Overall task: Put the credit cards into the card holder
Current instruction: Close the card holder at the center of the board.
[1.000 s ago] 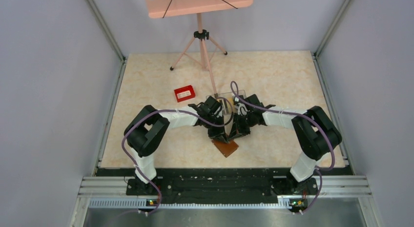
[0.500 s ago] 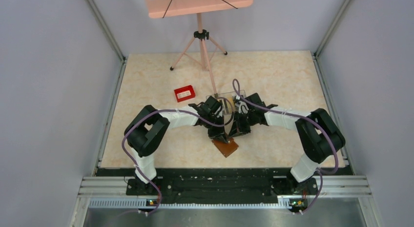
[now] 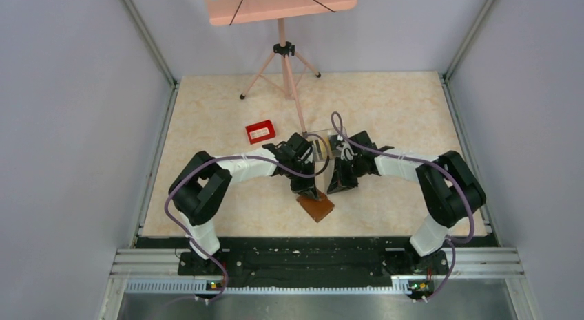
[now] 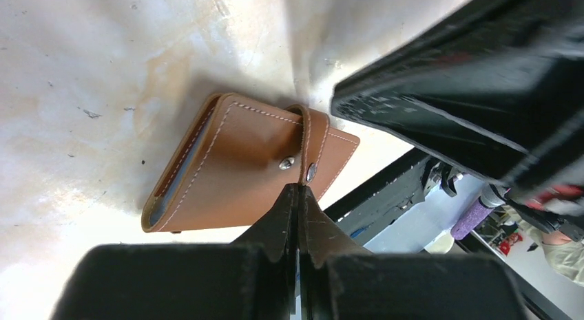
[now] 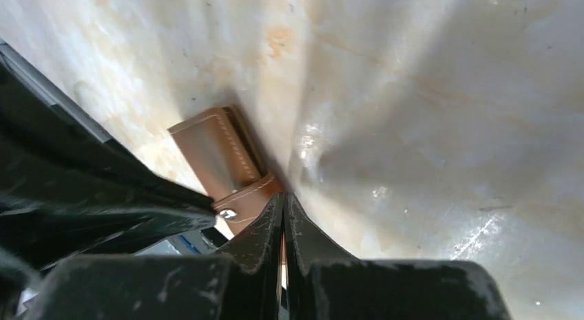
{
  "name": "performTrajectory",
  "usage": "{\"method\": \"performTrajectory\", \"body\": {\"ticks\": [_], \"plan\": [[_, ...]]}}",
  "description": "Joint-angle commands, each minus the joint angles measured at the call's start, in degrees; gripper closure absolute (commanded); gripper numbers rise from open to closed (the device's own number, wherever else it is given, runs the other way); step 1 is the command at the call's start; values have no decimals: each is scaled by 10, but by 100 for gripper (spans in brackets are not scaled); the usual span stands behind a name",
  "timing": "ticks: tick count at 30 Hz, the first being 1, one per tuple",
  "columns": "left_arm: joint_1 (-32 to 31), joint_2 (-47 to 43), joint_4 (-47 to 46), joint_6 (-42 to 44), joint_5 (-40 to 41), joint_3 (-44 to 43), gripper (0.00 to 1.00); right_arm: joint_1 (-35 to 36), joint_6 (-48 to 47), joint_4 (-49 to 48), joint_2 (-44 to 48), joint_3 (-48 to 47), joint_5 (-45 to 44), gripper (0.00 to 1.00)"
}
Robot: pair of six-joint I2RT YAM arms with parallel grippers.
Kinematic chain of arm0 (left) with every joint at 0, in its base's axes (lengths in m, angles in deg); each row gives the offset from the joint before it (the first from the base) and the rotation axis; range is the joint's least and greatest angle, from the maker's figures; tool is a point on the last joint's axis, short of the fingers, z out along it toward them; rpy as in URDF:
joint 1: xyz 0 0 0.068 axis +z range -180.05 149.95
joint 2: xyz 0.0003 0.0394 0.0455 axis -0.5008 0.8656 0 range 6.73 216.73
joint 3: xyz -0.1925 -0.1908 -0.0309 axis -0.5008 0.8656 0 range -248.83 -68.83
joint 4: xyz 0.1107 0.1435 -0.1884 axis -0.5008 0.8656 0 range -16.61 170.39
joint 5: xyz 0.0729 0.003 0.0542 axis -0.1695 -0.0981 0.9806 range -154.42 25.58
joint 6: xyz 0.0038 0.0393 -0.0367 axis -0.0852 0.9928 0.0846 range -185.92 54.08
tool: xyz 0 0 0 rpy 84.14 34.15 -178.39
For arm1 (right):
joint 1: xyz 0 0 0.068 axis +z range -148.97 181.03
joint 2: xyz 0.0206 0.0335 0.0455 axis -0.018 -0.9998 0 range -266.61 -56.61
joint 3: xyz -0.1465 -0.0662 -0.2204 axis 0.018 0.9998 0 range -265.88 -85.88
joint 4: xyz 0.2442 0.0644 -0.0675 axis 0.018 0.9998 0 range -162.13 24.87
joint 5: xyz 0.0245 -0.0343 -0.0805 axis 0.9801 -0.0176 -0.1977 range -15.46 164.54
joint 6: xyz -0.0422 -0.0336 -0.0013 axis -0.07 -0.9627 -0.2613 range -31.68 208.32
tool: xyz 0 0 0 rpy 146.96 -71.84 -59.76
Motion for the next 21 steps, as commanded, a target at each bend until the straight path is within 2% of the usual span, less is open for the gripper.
{"method": "performTrajectory", "body": {"ticks": [1,11,21], "plan": [[-2,-34,4,18,-3,-9,100,-3,-12,4,-24,-4,14,100],[-2,-30,23,11,5,-11,100,-3,-16,-15,30,-4,49,100],[-2,-21,34,10,28,-3,100,15,-13,-38,27,-4,83,100]]}}
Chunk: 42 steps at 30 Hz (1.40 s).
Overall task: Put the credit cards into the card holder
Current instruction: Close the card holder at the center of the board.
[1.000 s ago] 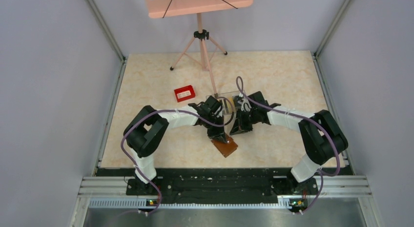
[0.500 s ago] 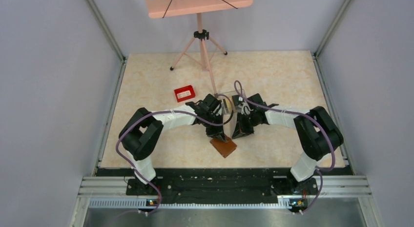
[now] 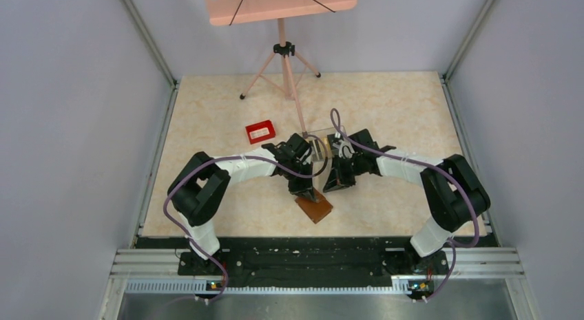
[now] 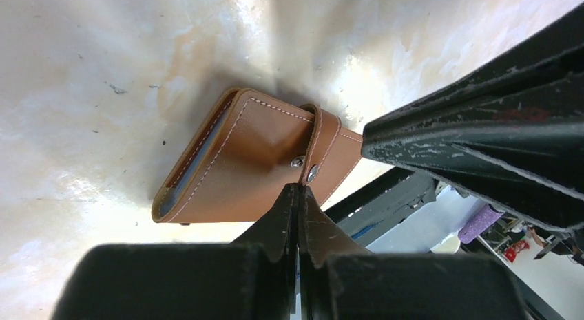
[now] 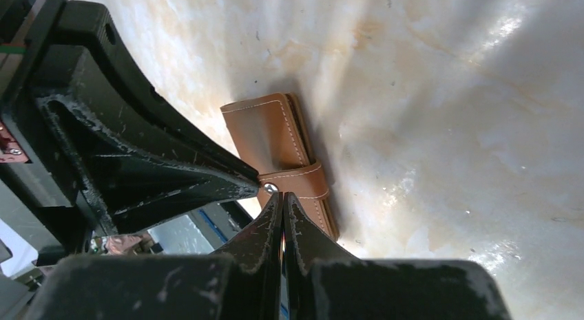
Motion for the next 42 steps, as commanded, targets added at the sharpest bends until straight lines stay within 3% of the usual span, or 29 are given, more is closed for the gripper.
{"method": "performTrajectory", "body": {"ticks": [1,27,42], "plan": [[-2,-9,6,5,15,-4,100,15,-5,-25,12,-4,21,100],[-2,29,-14,2,30,21,100,60,-12,-32,-65,-10,13,100],[-26,81,-13,2,23,-9,100,93,-66,121,-125,-57,-143,100]]}}
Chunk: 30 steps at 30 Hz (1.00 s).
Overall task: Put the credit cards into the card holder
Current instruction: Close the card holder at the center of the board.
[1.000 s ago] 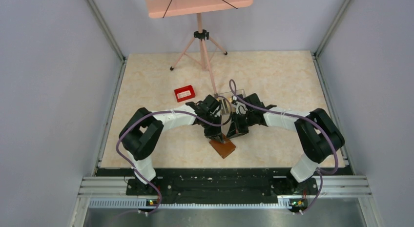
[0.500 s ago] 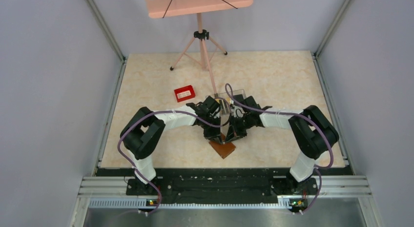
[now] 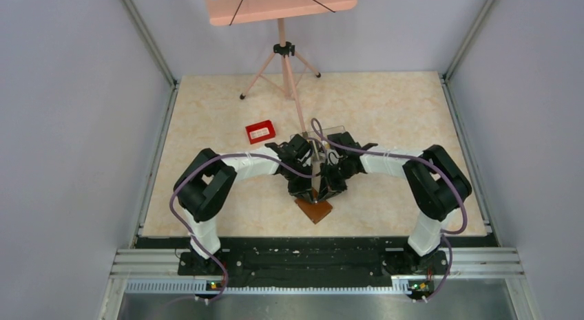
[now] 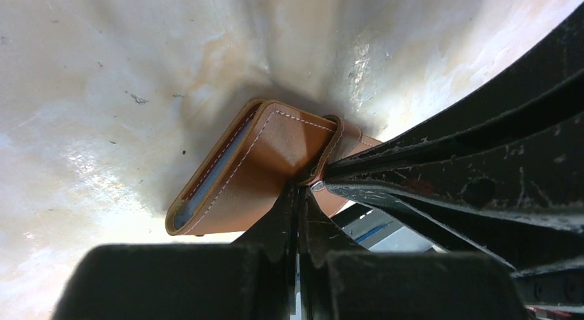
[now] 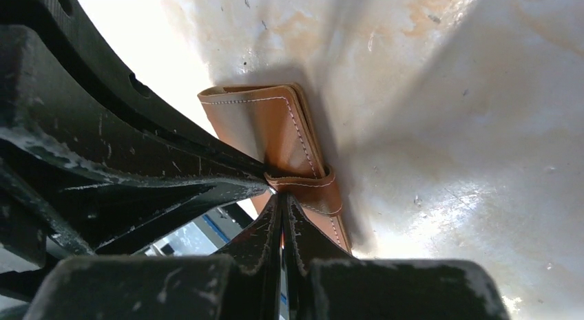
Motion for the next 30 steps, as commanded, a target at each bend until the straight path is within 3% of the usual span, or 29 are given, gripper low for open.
{"method": "performTrajectory", "body": {"ticks": [1,8,18,30], "plan": [[-27,51,-30,-1,21,2,100,35,-41,68,-52,-3,-145,100],[-30,48,-25,-3,30,0,100,45,-50,88,-57,-11,-189,100],[-30,-3,-17,12,45,-23,100,42,-27,26,44,-24,-109,100],[-31,-6,-9,9,50,-19,100,40,-19,4,38,-16,-86,100]]}}
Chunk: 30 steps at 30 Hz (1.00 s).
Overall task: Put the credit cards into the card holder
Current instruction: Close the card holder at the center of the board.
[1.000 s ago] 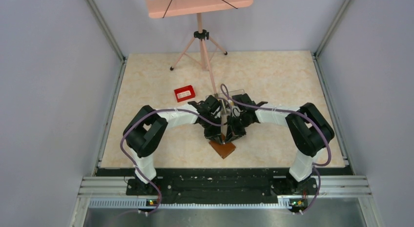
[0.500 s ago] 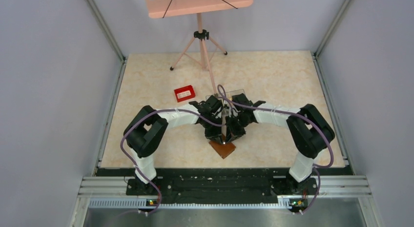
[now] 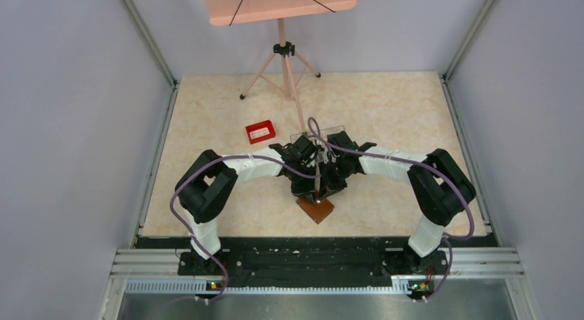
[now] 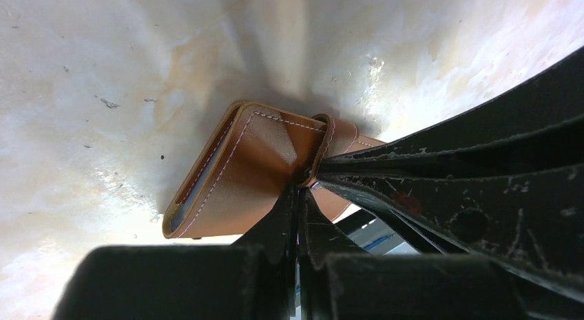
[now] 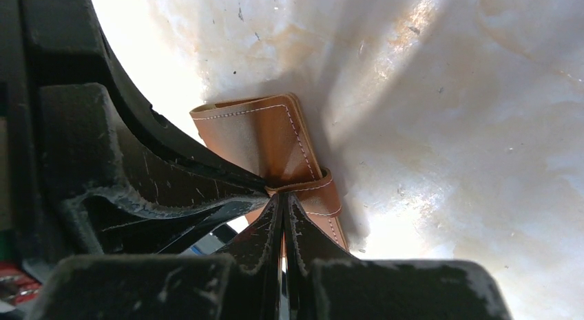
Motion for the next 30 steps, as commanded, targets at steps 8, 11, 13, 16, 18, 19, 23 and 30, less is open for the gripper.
{"method": "performTrajectory", "body": {"ticks": [8,11,13,16,18,19,23,30], "plan": [[-7,10,-36,-5,24,16,100,11,-25,-21,-18,26,-9,100],[-7,27,-41,-9,23,16,100,13,-40,-15,-31,40,-29,100],[-6,35,-41,-13,29,15,100,14,-51,-14,-42,52,-44,100],[-1,42,-43,-19,37,23,100,21,-67,-17,-59,66,-72,100],[5,43,-47,-25,40,30,100,29,-78,-18,-68,73,-97,100],[8,43,-48,-27,43,34,100,34,-81,-18,-73,76,-111,100],[16,42,-51,-30,44,38,100,45,-90,-21,-89,84,-147,100],[15,1,-71,-17,36,39,100,43,-69,-27,-12,70,-112,100]]}}
